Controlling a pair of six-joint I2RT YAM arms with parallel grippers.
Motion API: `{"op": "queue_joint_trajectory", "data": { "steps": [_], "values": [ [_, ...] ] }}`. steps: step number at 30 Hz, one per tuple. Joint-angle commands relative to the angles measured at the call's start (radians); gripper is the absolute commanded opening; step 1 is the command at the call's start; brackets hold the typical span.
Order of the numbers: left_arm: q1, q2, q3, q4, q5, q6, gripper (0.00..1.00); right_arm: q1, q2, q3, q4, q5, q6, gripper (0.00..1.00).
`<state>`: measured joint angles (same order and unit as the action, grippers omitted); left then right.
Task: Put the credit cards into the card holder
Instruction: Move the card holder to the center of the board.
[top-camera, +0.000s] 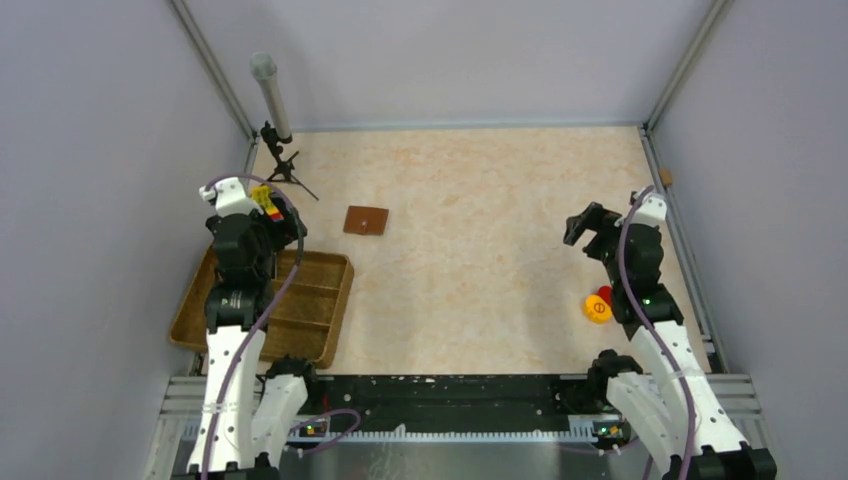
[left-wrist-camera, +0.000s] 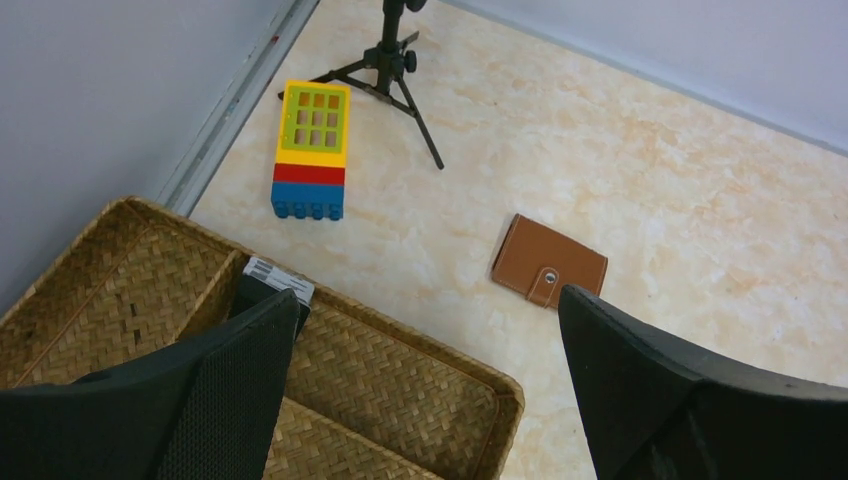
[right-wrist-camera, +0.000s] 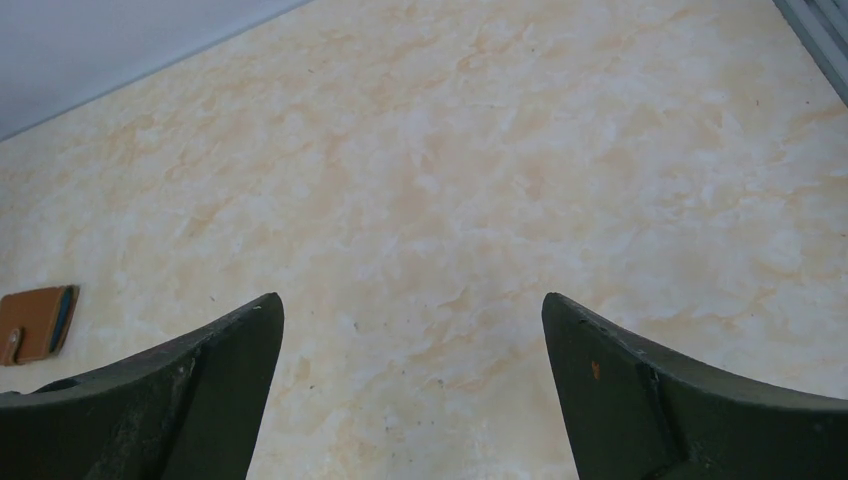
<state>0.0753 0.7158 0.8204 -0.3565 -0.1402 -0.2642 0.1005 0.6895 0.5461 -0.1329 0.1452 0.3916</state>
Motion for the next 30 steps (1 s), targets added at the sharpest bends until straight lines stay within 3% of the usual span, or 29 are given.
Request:
{"op": "queue_joint_trajectory", "data": {
  "steps": [1,4,8,12,18,30],
  "values": [
    [-0.020,0.049,-0.003,-0.021,-0.001,-0.018,0.99,-0.012,0.023,0.053,0.043,-0.008,-0.023,0.99],
    [-0.022,0.140,0.032,-0.039,0.025,-0.060,0.99,-0.012,0.043,0.054,0.062,-0.075,-0.030,0.99],
    [-0.056,0.342,0.117,-0.042,0.187,-0.068,0.99,-0.013,0.084,0.063,0.082,-0.169,-0.036,0.98],
    [-0.155,0.562,0.233,-0.045,0.288,-0.011,0.99,-0.012,0.121,0.072,0.080,-0.221,-0.039,0.96],
    [-0.167,0.894,0.450,-0.124,0.467,0.001,0.99,-0.012,0.142,0.072,0.072,-0.268,-0.039,0.95],
    [-0.157,1.110,0.551,-0.184,0.260,0.054,0.99,-0.012,0.227,0.077,0.084,-0.382,-0.042,0.95]
  ]
}}
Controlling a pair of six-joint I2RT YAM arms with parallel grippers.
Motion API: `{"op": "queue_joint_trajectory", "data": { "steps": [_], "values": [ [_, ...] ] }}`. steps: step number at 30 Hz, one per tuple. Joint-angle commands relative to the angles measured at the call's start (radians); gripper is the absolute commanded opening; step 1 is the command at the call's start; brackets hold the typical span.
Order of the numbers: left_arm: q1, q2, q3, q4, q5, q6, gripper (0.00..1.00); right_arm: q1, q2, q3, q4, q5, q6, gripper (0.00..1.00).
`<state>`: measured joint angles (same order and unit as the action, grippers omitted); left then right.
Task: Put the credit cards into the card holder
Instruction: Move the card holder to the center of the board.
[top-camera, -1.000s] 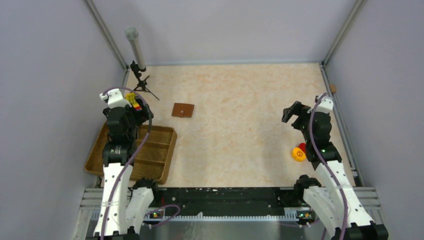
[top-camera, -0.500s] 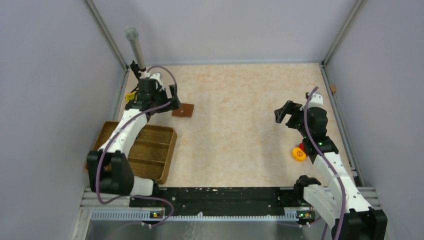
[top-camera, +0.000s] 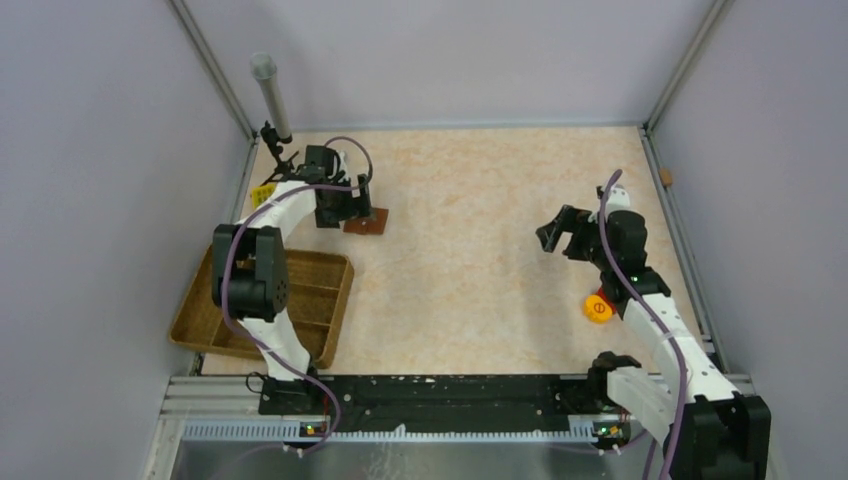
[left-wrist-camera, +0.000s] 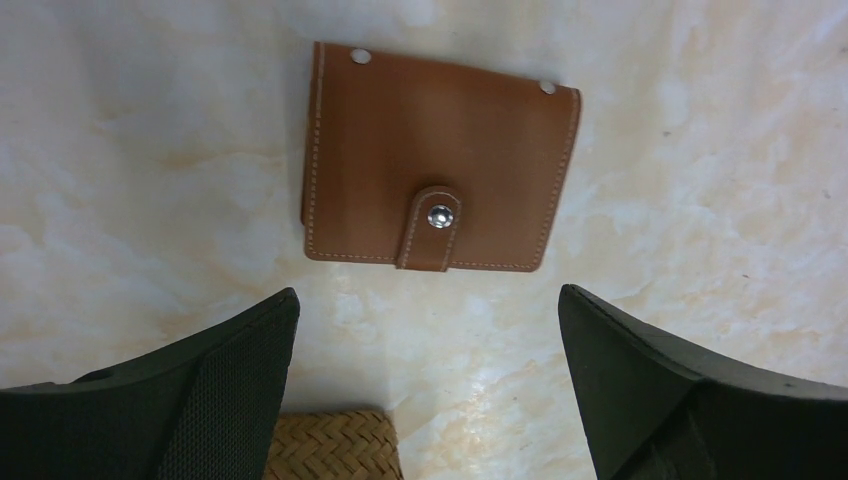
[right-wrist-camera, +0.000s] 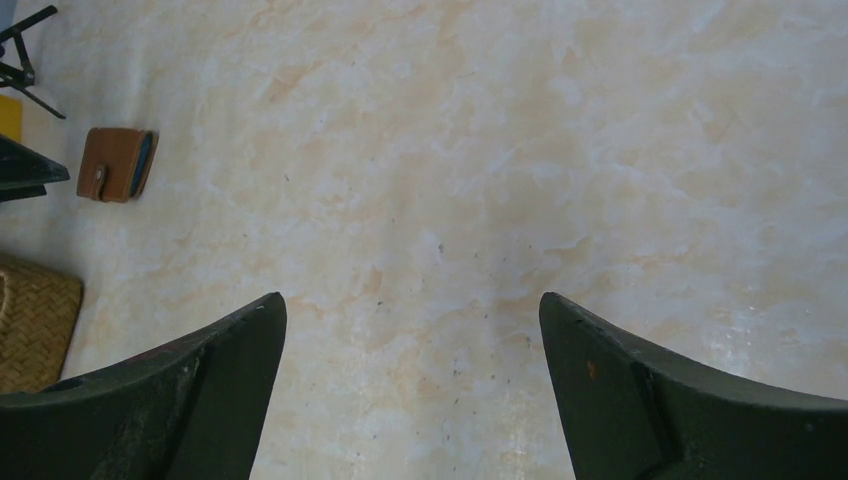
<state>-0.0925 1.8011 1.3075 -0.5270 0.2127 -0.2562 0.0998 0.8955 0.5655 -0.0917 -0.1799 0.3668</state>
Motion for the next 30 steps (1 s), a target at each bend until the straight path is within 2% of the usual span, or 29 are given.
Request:
{"op": "queue_joint_trajectory", "data": {
  "steps": [1,9,17,24,30],
  "values": [
    [0.016,0.043,0.075,-0.021,-0.103,0.050,0.99,-0.011,0.026,0.057,0.046,-0.064,-0.017,0.94],
    [0.026,0.174,0.153,-0.002,-0.001,0.097,0.99,-0.012,0.054,0.058,0.044,-0.097,-0.021,0.94],
    [0.015,0.223,0.161,0.047,0.099,0.121,0.99,-0.011,0.092,0.062,0.058,-0.152,-0.026,0.93],
    [-0.067,0.241,0.148,0.064,0.133,0.178,0.99,-0.009,0.159,0.074,0.076,-0.249,-0.029,0.90],
    [-0.188,0.217,0.135,0.074,0.160,0.206,0.99,0.024,0.212,0.083,0.073,-0.277,-0.033,0.89]
  ]
}}
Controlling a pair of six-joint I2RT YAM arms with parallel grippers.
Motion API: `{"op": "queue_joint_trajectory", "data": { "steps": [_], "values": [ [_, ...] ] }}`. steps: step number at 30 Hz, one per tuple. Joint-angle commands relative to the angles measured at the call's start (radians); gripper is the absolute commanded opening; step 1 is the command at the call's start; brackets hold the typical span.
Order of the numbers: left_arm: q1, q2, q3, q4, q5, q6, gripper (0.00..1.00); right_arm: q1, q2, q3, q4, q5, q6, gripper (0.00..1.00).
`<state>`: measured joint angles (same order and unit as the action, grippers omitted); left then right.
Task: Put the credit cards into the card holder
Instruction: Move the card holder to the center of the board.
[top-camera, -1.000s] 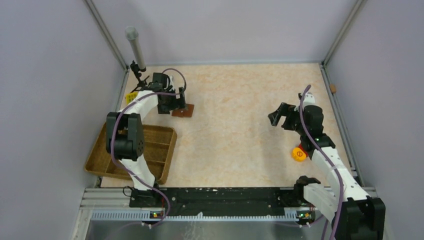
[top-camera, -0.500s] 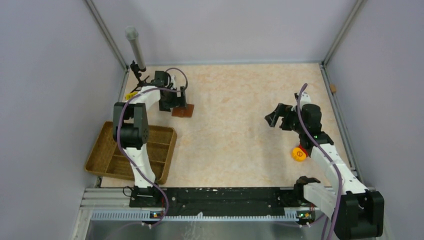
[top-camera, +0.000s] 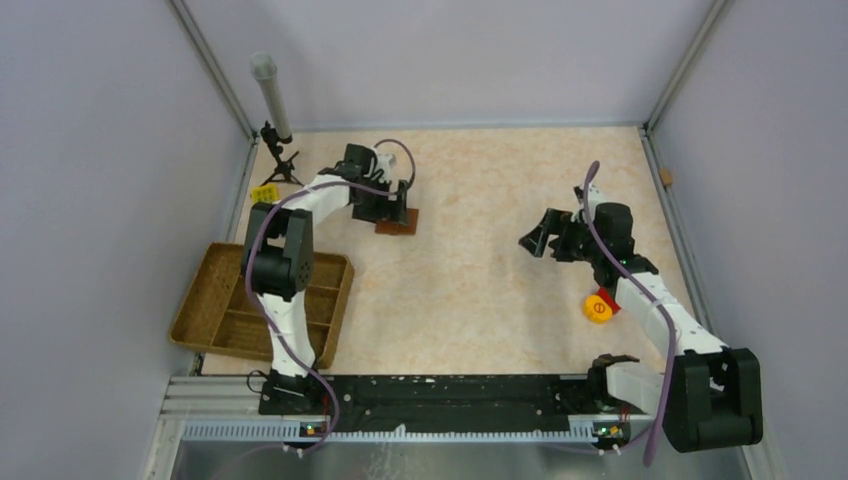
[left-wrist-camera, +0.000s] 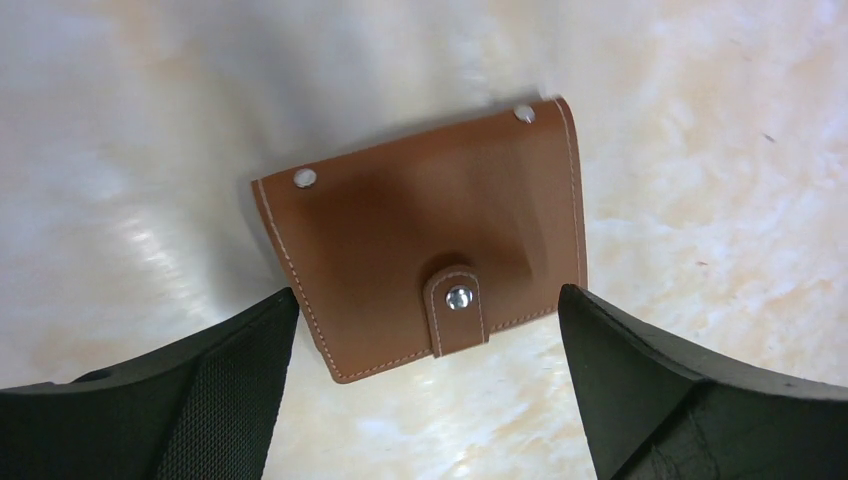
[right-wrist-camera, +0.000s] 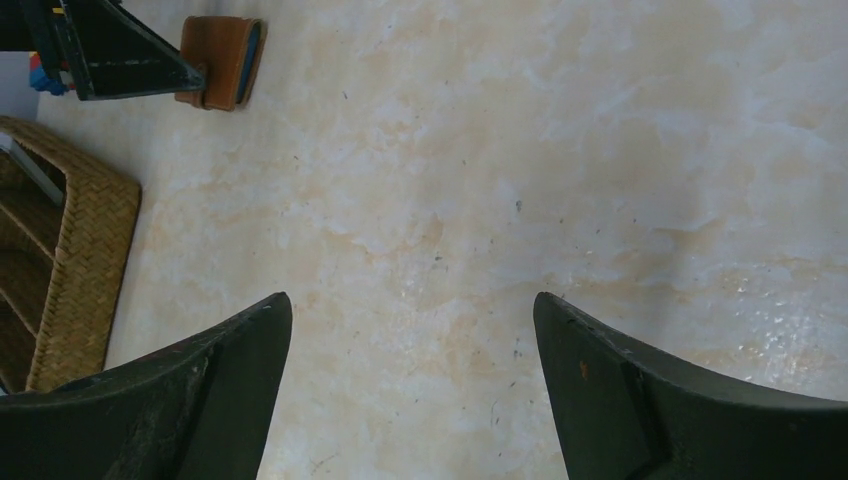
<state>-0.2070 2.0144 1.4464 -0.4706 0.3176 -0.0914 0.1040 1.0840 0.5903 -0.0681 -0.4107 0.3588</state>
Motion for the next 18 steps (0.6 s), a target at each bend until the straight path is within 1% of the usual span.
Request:
{"op": "queue_joint_trajectory", "data": {
  "steps": [1,8,11,13,16,18],
  "values": [
    [-0.094,-0.002,-0.006,0.022,0.071,0.044,0.99,0.030,0.035,0.062,0.048,-0.046,-0.027,0.88],
    [-0.247,-0.012,-0.058,0.088,0.175,0.037,0.99,0.109,0.132,0.106,0.038,-0.015,-0.036,0.87],
    [-0.325,-0.008,-0.081,0.131,0.217,0.009,0.99,0.112,0.181,0.125,0.061,-0.006,0.003,0.86],
    [-0.363,-0.028,-0.098,0.165,0.235,-0.014,0.99,0.112,0.225,0.143,0.112,-0.022,0.025,0.83],
    [-0.375,-0.092,-0.115,0.189,0.211,-0.036,0.99,0.123,0.301,0.178,0.149,-0.036,0.067,0.77],
    [-0.367,-0.156,-0.136,0.215,0.155,-0.038,0.99,0.135,0.345,0.188,0.187,-0.038,0.114,0.73]
  ]
}}
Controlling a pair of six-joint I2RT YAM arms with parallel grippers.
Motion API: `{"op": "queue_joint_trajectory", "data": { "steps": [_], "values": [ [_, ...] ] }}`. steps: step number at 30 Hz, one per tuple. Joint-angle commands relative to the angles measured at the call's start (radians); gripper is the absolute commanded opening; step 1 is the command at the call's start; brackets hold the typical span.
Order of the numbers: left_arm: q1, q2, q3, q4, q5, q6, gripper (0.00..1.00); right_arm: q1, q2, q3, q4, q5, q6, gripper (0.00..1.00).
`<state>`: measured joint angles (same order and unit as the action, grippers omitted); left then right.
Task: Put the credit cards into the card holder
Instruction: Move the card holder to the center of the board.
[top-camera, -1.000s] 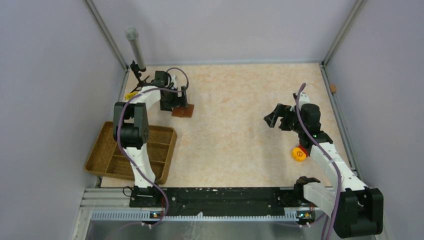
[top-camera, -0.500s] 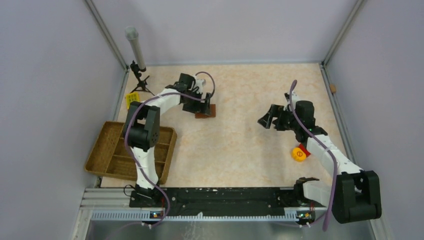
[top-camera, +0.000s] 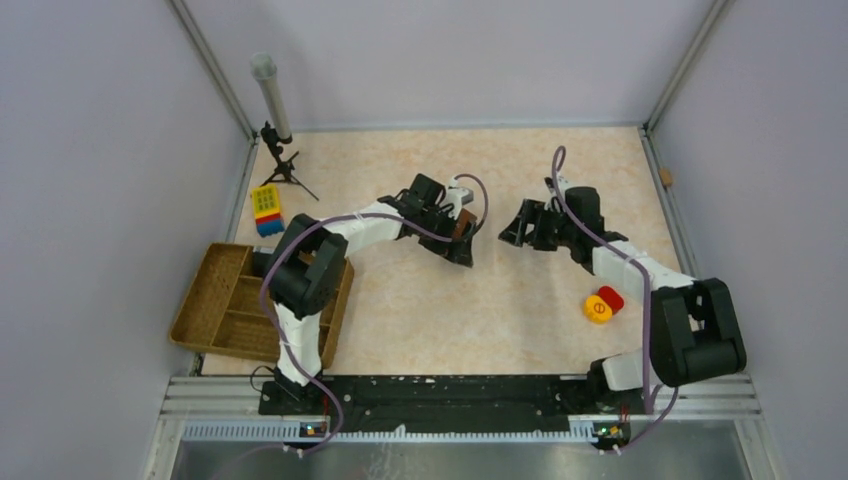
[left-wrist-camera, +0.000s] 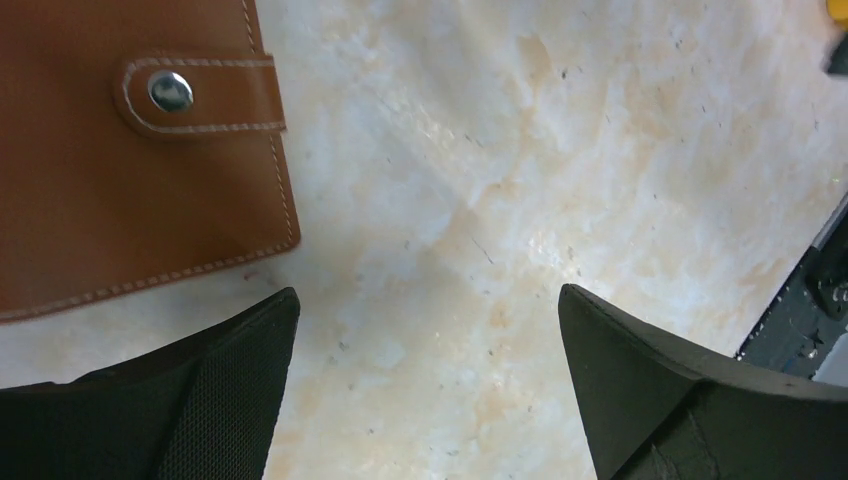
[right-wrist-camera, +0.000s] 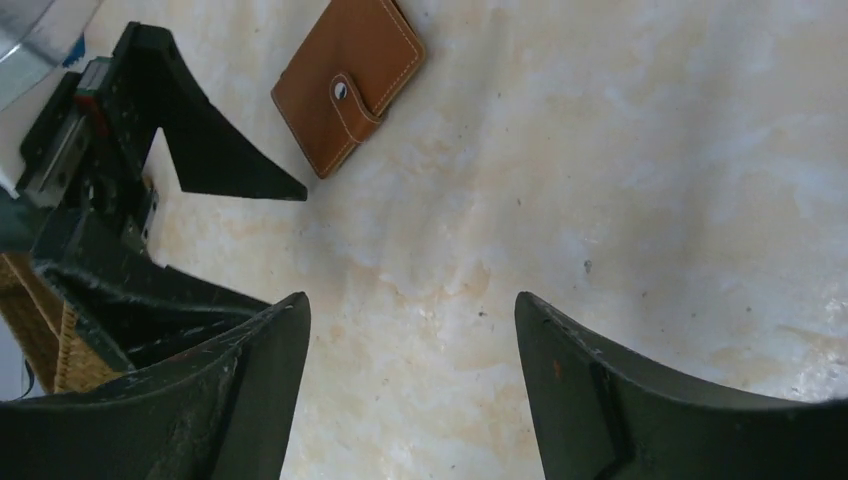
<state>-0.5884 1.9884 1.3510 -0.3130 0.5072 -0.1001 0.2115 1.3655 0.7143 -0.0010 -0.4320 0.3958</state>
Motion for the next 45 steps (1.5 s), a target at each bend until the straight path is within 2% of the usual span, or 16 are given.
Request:
{"op": "queue_joint_trajectory", "data": {
  "steps": [1,6,10,16,18,22,27,34,40,45],
  "values": [
    [0.025,-0.153,-0.051,0.078,-0.079,-0.032,0.99,0.035,0.084,0.064,0.145,-0.019,0.105,0.72],
    [0.107,-0.125,0.030,0.017,-0.194,-0.099,0.99,0.093,0.189,0.082,0.253,0.012,0.208,0.63],
    [0.147,-0.052,0.098,0.005,-0.183,-0.131,0.99,0.138,0.288,0.115,0.317,0.035,0.268,0.58],
    [0.149,0.064,0.201,-0.013,-0.149,-0.119,0.97,0.159,0.402,0.171,0.355,0.072,0.322,0.50],
    [0.148,0.088,0.225,-0.026,-0.138,-0.123,0.93,0.159,0.408,0.170,0.356,0.098,0.328,0.50],
    [0.151,0.118,0.233,-0.037,-0.146,-0.124,0.78,0.159,0.413,0.163,0.360,0.119,0.320,0.50],
    [0.148,0.155,0.240,-0.052,-0.109,-0.148,0.67,0.159,0.464,0.183,0.376,0.111,0.313,0.50],
    [0.149,0.175,0.227,-0.067,-0.066,-0.196,0.55,0.159,0.546,0.227,0.427,0.076,0.331,0.46],
    [0.136,0.171,0.205,-0.110,-0.064,-0.249,0.52,0.158,0.621,0.250,0.481,0.028,0.360,0.41],
    [0.136,0.148,0.130,-0.020,-0.016,-0.340,0.46,0.162,0.651,0.247,0.522,-0.002,0.375,0.37]
  ]
}}
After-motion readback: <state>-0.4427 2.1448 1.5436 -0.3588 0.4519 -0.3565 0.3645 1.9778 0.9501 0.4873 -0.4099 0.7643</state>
